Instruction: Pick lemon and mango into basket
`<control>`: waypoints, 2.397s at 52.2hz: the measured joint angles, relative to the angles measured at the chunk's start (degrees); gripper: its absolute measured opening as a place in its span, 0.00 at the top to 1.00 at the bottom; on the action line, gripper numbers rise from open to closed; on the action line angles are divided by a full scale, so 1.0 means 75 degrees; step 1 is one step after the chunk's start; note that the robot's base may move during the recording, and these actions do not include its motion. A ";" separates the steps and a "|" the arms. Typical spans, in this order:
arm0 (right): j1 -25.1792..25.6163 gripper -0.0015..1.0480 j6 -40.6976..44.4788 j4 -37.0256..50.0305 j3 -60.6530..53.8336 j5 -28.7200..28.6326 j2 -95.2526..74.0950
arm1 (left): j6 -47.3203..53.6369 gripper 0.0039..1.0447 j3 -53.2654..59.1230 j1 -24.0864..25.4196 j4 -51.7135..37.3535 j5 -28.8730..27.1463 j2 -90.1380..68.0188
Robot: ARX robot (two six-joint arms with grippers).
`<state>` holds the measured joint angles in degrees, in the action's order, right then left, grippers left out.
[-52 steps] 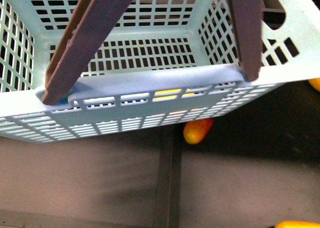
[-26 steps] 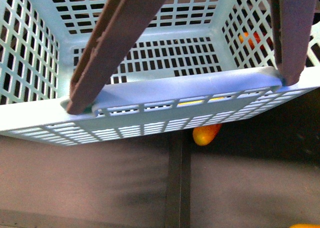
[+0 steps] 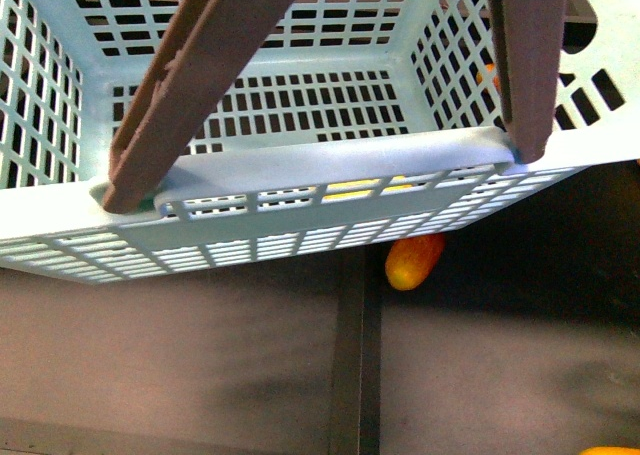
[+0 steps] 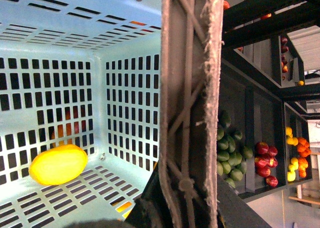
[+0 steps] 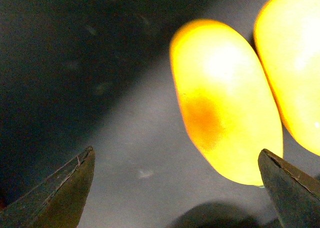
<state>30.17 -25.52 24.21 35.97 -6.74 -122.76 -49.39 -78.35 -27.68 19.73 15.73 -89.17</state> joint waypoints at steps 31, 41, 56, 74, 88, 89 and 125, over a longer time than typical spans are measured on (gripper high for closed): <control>0.0067 0.08 -0.0192 -0.0242 0.1128 0.0131 -0.1192 | -0.0003 0.95 0.0000 0.0000 0.0000 -0.0009 0.0000; -0.0090 0.08 -0.0393 -0.0297 0.1559 0.0134 -0.1670 | -0.0003 0.95 0.0000 0.0000 0.0000 -0.0003 0.0000; -0.0259 0.23 -0.0662 -0.0487 0.1993 0.0213 -0.2192 | -0.0006 0.95 0.0000 0.0000 0.0000 0.0035 0.0000; -0.0224 0.45 -0.0510 -0.0618 0.1708 -0.0289 -0.1594 | -0.0003 0.95 0.0000 0.0000 0.0000 0.0000 0.0000; 0.0055 0.45 -0.0283 -0.0860 0.0592 -0.1556 0.0542 | -0.0003 0.95 0.0000 0.0000 0.0000 0.0026 0.0000; 0.0067 0.45 -0.0283 -0.0863 0.0516 -0.1641 0.0697 | -0.0003 0.95 0.0000 0.0000 0.0000 0.0026 0.0000; -0.2780 0.45 -0.3701 -0.0175 -0.1676 -0.3465 0.8725 | 0.0000 0.95 0.0000 0.0000 0.0000 0.0020 0.0000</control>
<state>9.32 -53.28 22.90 23.40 -32.73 -57.32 -49.39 -78.35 -27.68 19.73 15.88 -89.17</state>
